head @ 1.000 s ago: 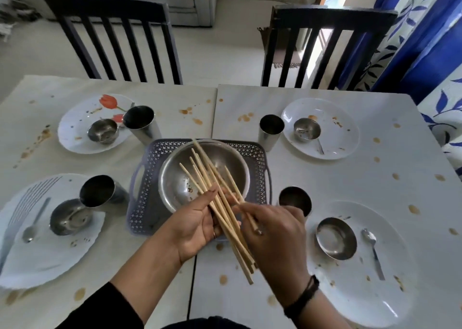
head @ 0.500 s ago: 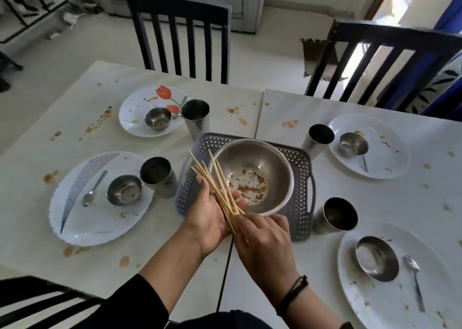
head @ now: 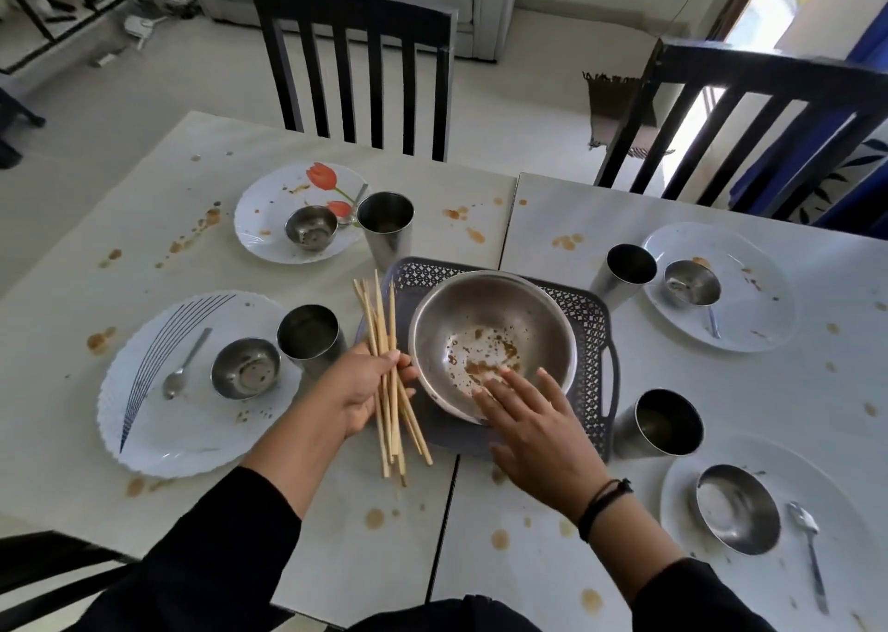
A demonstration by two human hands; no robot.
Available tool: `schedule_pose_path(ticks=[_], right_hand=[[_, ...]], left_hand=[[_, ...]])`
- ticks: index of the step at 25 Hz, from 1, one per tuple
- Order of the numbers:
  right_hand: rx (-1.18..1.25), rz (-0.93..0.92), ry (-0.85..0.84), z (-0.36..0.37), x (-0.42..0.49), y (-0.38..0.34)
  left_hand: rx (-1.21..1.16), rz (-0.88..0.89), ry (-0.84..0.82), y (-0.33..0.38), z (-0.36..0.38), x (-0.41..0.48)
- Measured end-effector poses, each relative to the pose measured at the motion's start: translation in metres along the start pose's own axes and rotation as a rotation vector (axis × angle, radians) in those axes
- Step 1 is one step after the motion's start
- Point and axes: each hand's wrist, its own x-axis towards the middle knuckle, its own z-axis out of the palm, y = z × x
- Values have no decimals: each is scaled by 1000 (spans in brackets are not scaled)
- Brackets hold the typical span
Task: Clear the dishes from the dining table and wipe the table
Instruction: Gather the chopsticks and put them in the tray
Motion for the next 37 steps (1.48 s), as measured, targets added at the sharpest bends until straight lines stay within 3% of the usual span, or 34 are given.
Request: schedule_pose_path(ticks=[3,8,13,18,25,28,33,35,37], right_hand=[[12,-30,-124,9,4,12],[34,127,-52,16,-17,18],[-7,199,-6,17,-26,27],[20,221,-34,22,-31,30],[37,228,-4,25,-29,29],[40,221,0,24,-30,29],[37,221,23,24,-30,27],[42,230,22,23,-31,27],[44,230,29,24,-31,26]], left_hand=[[75,27,53,2,-3,12],[284,91,72,6,6,44],[503,-70,-62,8,32,81],[480,-135,-59,9,36,106],[533,-33,-37,4,29,116],[832,137,5,2,31,109],[1669,583,40,-20,18,63],[1890,594,-80,-32,8,51],[1970,453,-180,-38,-1,49]])
